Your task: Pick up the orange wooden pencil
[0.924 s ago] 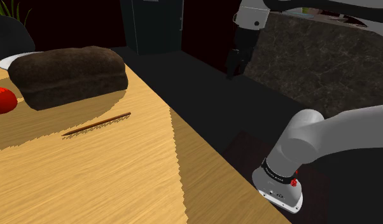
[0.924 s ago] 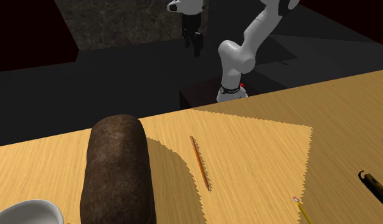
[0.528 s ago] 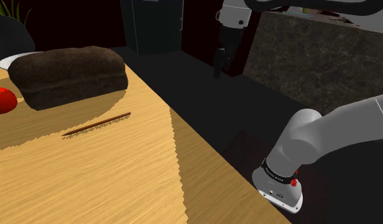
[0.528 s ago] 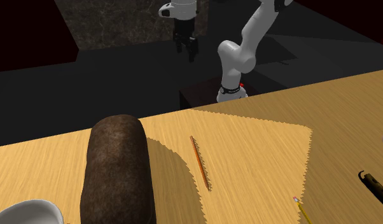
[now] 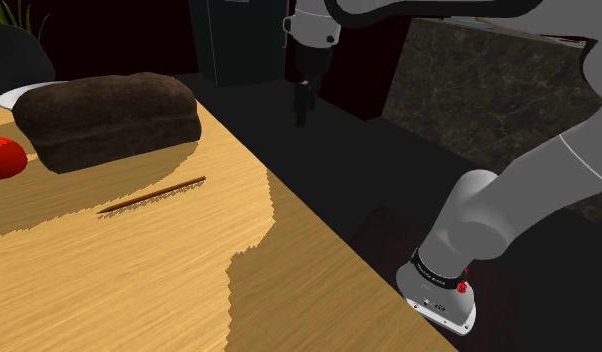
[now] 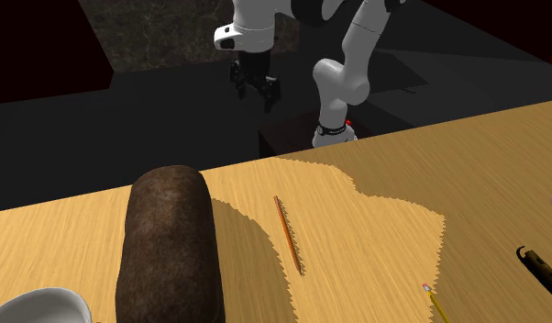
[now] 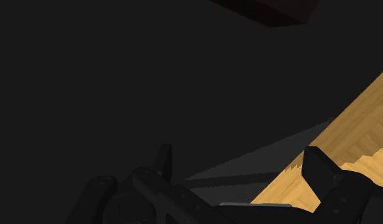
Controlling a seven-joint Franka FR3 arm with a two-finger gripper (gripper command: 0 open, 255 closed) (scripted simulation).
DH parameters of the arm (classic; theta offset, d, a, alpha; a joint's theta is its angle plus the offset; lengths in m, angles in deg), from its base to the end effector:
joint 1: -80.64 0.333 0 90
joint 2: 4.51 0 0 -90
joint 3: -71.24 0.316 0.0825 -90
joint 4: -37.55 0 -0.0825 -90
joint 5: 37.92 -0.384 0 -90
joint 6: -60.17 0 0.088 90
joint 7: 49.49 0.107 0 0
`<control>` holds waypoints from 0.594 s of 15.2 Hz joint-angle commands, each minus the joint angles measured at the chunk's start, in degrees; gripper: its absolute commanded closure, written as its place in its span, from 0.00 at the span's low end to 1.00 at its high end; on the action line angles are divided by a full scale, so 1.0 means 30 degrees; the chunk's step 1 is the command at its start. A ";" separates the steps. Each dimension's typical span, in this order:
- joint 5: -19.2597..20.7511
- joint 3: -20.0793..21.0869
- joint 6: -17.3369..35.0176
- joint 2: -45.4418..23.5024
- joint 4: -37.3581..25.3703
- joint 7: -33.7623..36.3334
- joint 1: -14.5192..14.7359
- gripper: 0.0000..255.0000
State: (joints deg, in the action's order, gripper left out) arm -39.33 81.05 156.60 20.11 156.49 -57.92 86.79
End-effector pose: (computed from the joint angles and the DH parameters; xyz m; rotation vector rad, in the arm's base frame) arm 0.4056 0.1315 0.6011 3.0319 0.6290 0.0526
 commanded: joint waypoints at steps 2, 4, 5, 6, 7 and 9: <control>0.0466 0.0704 0.0465 -0.1899 -0.1668 -0.0838 0.0525 0.00; 0.0820 0.1177 0.0762 -0.2986 -0.2588 -0.1356 0.0871 0.00; 0.1015 0.1420 0.0893 -0.3520 -0.3053 -0.1604 0.1045 0.00; 0.1223 0.1664 0.1011 -0.4049 -0.3518 -0.1846 0.1222 0.00; 0.1444 0.1909 0.1118 -0.4573 -0.3985 -0.2081 0.1404 0.00; 0.1923 0.2408 0.1300 -0.5605 -0.4919 -0.2534 0.1775 0.00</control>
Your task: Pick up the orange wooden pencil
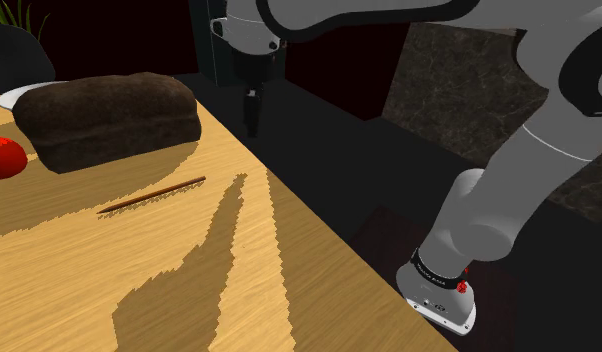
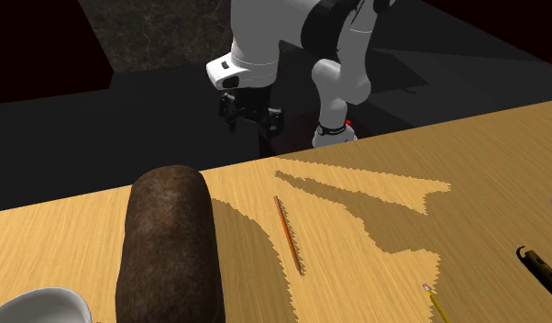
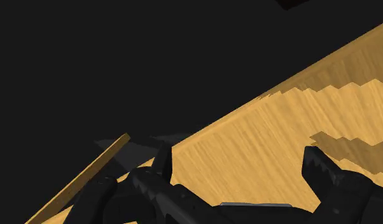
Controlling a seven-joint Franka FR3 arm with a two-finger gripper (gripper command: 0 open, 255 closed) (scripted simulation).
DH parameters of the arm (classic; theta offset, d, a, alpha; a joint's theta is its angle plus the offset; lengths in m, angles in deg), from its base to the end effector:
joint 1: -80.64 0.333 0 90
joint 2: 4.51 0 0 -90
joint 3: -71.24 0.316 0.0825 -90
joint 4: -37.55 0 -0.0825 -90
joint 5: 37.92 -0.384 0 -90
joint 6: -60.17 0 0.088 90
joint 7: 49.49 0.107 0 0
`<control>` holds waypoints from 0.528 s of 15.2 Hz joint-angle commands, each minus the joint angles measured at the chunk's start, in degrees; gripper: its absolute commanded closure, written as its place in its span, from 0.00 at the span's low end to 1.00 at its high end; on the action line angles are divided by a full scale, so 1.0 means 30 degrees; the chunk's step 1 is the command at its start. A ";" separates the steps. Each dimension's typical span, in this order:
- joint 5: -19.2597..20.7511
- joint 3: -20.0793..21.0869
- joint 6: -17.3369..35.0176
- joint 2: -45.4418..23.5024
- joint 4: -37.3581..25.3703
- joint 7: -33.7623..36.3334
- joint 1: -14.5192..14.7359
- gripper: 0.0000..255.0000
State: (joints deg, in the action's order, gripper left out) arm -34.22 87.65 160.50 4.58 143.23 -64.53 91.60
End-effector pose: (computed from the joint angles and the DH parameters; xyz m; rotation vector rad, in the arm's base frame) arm 0.4590 0.2421 0.5918 2.8282 1.1097 0.1062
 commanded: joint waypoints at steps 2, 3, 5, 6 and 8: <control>0.0748 0.0706 0.0142 -0.1443 -0.1432 -0.0765 0.0564 0.00; 0.1030 0.0954 0.0199 -0.1942 -0.1894 -0.0976 0.0772 0.00; 0.1625 0.1438 0.0287 -0.2925 -0.2807 -0.1389 0.1215 0.00; 0.1937 0.1678 0.0320 -0.3409 -0.3258 -0.1594 0.1447 0.00; 0.2584 0.2138 0.0365 -0.4358 -0.4141 -0.2003 0.1944 0.00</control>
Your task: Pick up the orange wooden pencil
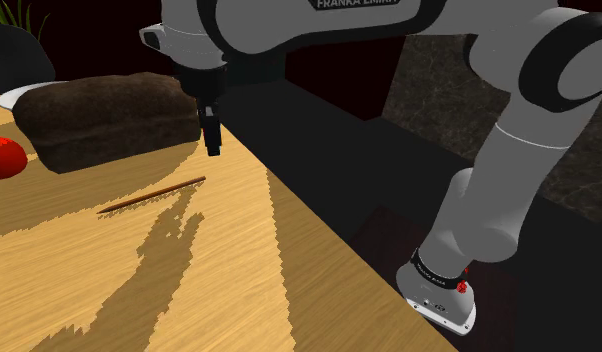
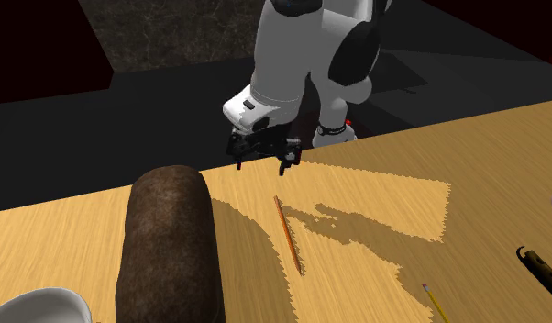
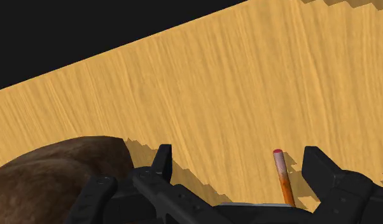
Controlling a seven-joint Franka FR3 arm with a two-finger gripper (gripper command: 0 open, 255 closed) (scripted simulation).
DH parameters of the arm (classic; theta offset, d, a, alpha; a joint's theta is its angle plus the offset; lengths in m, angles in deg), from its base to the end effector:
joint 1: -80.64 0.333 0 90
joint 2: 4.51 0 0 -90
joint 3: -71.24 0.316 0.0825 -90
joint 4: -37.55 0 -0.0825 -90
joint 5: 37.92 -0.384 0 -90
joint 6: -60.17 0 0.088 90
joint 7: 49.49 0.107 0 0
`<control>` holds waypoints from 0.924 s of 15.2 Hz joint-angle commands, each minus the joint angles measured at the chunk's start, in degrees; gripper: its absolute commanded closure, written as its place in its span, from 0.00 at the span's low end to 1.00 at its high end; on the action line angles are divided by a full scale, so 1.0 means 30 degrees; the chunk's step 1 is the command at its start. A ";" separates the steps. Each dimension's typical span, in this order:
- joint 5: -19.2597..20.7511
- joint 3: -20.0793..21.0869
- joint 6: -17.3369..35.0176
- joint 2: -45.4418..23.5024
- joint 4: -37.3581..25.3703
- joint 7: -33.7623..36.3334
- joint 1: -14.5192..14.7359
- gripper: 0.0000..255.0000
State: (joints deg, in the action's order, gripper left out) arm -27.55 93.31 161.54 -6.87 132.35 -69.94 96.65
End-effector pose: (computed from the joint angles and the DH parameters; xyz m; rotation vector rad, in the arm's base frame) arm 0.4701 0.3432 0.5820 2.5861 1.4972 0.1507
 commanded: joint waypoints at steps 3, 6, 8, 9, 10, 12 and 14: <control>0.1372 0.0894 0.0047 -0.1912 -0.1782 -0.0824 0.1084 0.00; 0.2406 0.1475 0.0051 -0.3206 -0.2955 -0.1478 0.1985 0.00; 0.2639 0.1577 0.0315 -0.3458 -0.2913 -0.1589 0.2183 0.00; 0.2641 0.1566 0.0575 -0.3433 -0.2626 -0.1539 0.2157 0.00; 0.2648 0.1557 0.0832 -0.3413 -0.2346 -0.1489 0.2132 0.00; 0.2671 0.1537 0.1339 -0.3389 -0.1806 -0.1383 0.2086 0.00; 0.2707 0.1517 0.1837 -0.3386 -0.1294 -0.1273 0.2049 0.00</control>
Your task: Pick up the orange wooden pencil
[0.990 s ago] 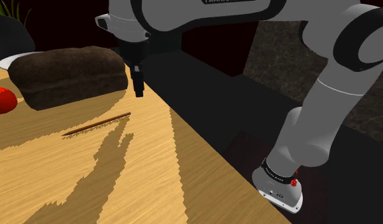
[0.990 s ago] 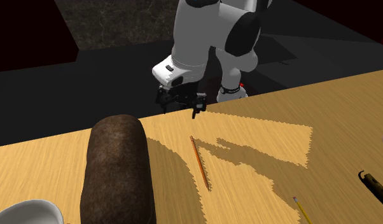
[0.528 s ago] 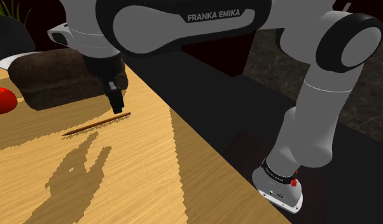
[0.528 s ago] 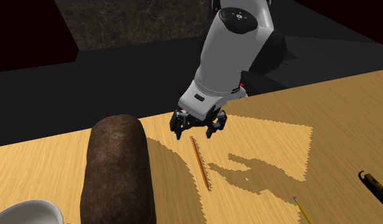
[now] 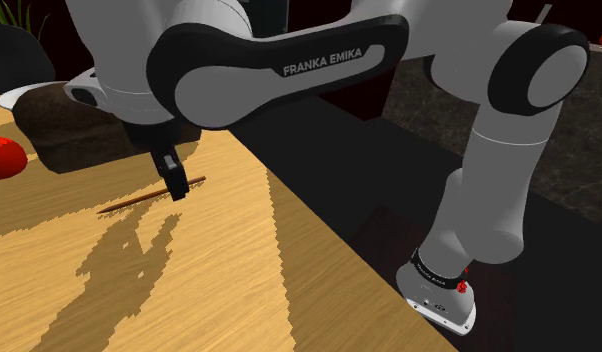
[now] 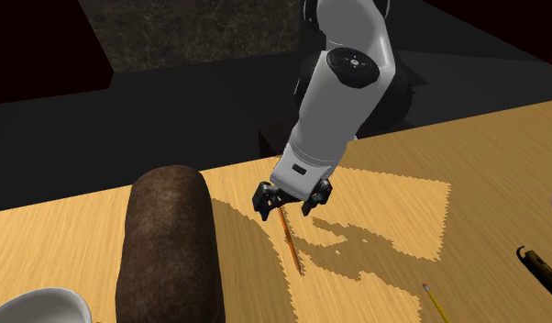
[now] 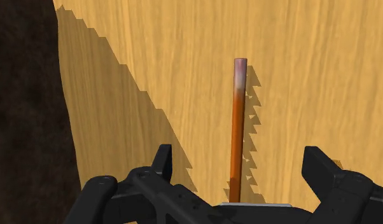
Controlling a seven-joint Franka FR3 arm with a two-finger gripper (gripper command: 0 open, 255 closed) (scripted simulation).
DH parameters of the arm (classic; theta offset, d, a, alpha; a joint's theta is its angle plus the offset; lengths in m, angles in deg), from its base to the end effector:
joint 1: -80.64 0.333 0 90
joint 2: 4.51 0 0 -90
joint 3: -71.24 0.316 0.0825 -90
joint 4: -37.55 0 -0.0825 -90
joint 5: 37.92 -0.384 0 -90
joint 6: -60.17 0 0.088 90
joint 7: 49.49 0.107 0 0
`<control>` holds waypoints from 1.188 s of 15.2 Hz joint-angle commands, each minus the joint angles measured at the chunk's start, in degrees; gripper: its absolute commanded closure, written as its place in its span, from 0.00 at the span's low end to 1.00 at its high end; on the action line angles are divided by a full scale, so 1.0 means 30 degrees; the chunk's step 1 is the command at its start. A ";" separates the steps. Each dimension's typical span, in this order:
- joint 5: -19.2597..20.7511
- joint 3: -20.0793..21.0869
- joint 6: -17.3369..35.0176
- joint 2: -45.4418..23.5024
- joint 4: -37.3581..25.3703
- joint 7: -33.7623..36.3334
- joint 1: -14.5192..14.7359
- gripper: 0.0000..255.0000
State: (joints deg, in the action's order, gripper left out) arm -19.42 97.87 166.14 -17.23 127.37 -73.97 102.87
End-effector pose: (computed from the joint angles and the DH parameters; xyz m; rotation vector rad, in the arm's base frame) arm 0.4550 0.4430 0.5338 2.3047 1.8299 0.1892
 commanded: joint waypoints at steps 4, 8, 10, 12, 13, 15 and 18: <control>-0.0023 -0.0013 0.0456 0.0128 0.0571 0.0070 -0.0065 1.00; -0.0026 -0.0014 0.0459 0.0132 0.0575 0.0065 -0.0069 1.00; -0.0030 -0.0014 0.0463 0.0142 0.0587 0.0062 -0.0073 1.00; 0.0011 -0.0007 0.0445 0.0066 0.0511 0.0104 -0.0036 1.00; -0.0013 0.0004 0.0199 0.0071 0.0264 0.0047 -0.0020 1.00; -0.0045 0.0024 -0.0301 0.0061 -0.0257 -0.0062 0.0020 1.00; -0.0070 0.0053 -0.1069 0.0011 -0.1085 -0.0216 0.0092 1.00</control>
State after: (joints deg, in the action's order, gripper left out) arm -19.55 97.98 163.60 -17.27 124.69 -74.51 103.09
